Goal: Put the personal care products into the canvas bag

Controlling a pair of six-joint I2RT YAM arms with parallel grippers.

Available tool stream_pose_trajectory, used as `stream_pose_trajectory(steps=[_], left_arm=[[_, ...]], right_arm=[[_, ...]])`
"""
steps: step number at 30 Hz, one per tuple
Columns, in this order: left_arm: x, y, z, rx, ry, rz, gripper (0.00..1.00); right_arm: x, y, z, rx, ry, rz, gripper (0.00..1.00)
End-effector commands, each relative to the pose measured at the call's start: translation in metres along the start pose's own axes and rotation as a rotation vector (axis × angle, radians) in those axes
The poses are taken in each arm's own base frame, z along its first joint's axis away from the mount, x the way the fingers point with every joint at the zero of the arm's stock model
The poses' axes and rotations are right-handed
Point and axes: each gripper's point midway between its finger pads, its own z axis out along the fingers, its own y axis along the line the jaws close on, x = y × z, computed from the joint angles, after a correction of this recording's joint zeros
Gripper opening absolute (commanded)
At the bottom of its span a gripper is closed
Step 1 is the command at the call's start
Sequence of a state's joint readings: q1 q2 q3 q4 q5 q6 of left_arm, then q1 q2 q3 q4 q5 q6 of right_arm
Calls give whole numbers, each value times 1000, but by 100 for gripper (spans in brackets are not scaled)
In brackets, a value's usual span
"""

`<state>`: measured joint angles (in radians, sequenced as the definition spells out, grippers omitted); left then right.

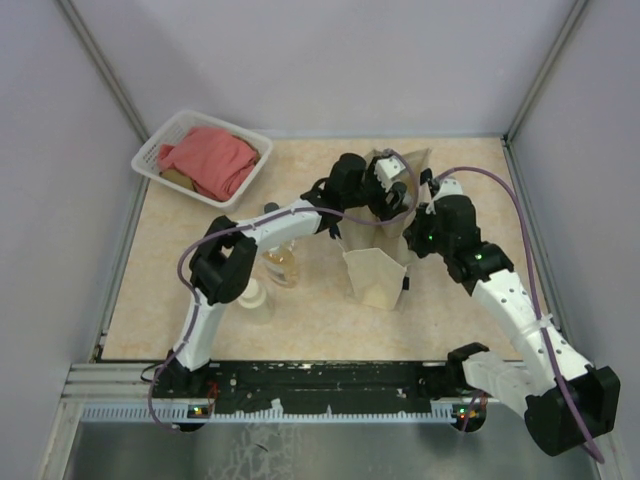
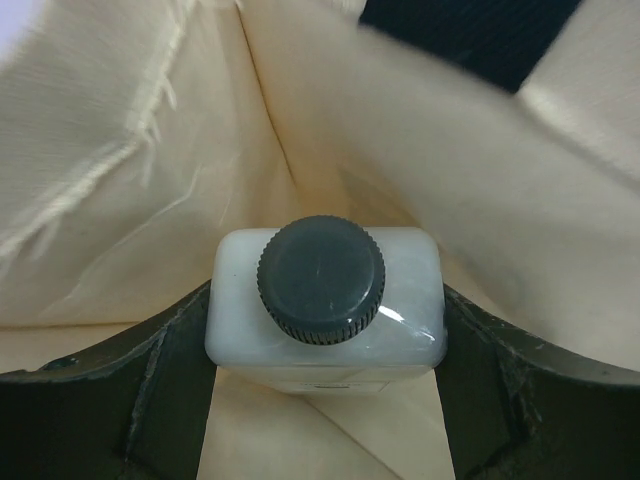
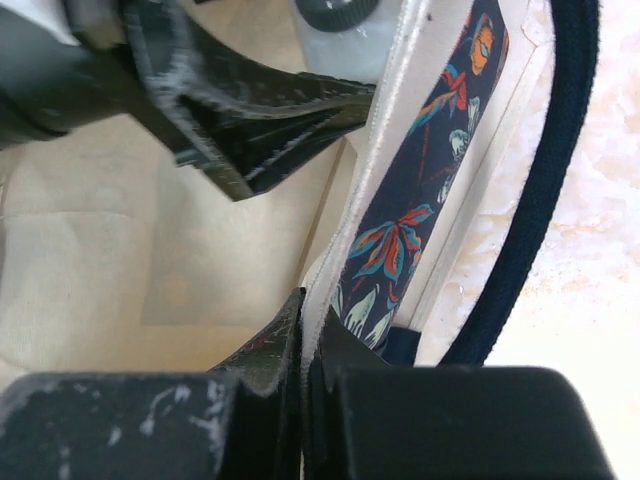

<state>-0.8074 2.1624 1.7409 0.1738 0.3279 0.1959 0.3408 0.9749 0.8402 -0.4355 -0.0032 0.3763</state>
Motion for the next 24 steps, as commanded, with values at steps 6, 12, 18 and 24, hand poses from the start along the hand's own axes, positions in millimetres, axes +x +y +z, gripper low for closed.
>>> stream_pose_trajectory(steps=[6, 12, 18, 24], left_arm=[[-44, 23, 21, -108, -246, 26, 0], [-42, 21, 22, -95, -237, 17, 9], [-43, 11, 8, -67, -221, 23, 51], [-57, -2, -13, -31, -189, 40, 47]], right_arm=[[-18, 1, -11, 9, -49, -27, 2], [-18, -1, -11, 18, -49, -33, 7], [-18, -1, -11, 18, -47, -40, 23], [-17, -2, -11, 19, -50, -43, 38]])
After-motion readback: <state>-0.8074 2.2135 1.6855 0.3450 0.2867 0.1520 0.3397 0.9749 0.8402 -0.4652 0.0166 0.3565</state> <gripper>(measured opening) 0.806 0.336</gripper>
